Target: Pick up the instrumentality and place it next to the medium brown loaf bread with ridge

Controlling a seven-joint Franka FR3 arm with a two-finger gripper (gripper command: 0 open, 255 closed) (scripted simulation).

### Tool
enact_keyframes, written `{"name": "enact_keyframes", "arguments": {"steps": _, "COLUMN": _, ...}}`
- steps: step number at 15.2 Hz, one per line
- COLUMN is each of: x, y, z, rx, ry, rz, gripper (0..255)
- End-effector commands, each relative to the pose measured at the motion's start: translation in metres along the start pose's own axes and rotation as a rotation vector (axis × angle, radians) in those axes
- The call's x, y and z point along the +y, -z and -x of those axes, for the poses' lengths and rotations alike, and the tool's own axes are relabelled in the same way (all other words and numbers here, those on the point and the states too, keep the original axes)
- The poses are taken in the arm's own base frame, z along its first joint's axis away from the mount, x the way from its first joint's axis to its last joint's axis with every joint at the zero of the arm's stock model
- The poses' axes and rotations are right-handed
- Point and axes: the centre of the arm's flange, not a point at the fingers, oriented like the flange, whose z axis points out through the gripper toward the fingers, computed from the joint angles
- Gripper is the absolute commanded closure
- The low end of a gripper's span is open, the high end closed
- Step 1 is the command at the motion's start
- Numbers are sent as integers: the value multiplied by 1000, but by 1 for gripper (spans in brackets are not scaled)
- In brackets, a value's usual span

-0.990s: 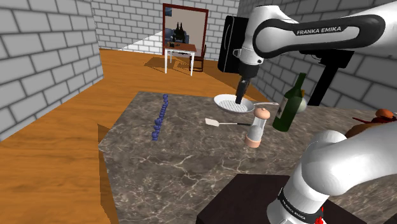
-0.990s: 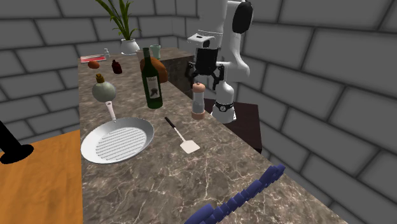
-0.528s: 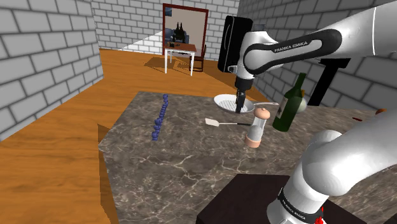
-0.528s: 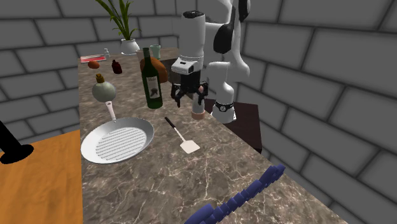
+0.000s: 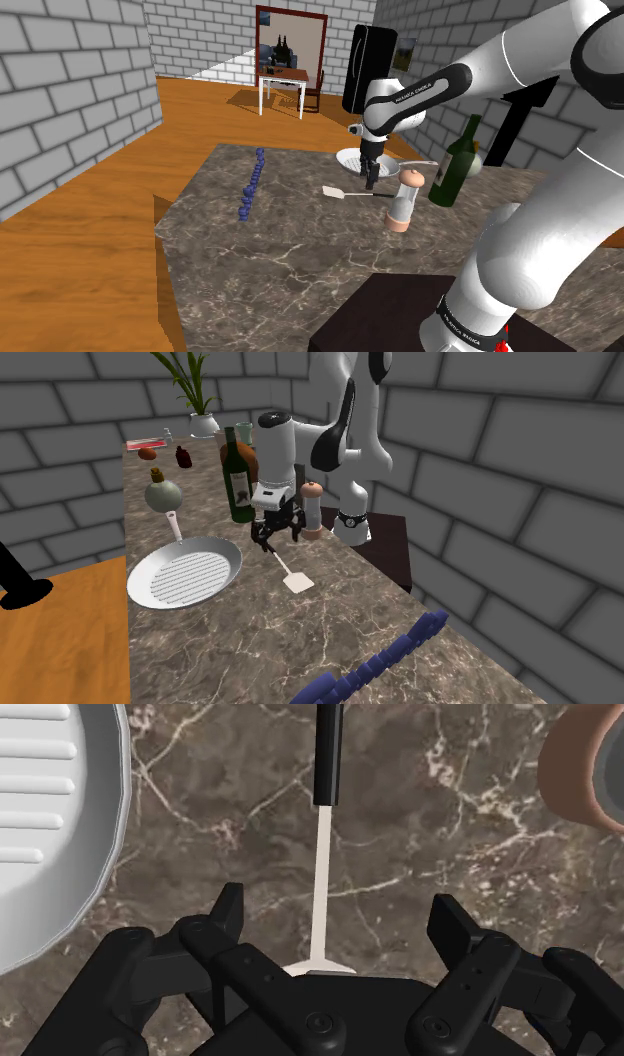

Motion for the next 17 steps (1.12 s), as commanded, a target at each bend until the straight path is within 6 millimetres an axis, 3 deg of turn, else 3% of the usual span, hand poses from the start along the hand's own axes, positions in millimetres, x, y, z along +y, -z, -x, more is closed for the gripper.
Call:
{"name": "enact_keyframes", "arguments": {"steps": 1, "x": 5, "y": -13, "z": 1, "rx": -2, "ry": 14, "rz": -1, "gripper": 0}}
{"name": "enact_keyframes", "arguments": {"steps": 7, "x": 5, "y": -43, "z": 1, "rx": -2, "ry": 14, "rz": -1, "gripper": 0}}
{"name": "enact_keyframes", "arguments": {"steps": 14, "x": 5, "y": -42, "z": 1, "rx": -2, "ry": 14, "rz": -1, "gripper": 0}}
{"name": "enact_keyframes", "arguments": {"steps": 15, "x": 5, "y": -42, "z": 1, "rx": -2, "ry": 14, "rz": -1, "gripper": 255}}
{"name": "enact_keyframes", "arguments": {"steps": 17, "x": 5, "y": -43, "z": 1, "rx": -2, "ry": 14, "rz": -1, "gripper": 255}}
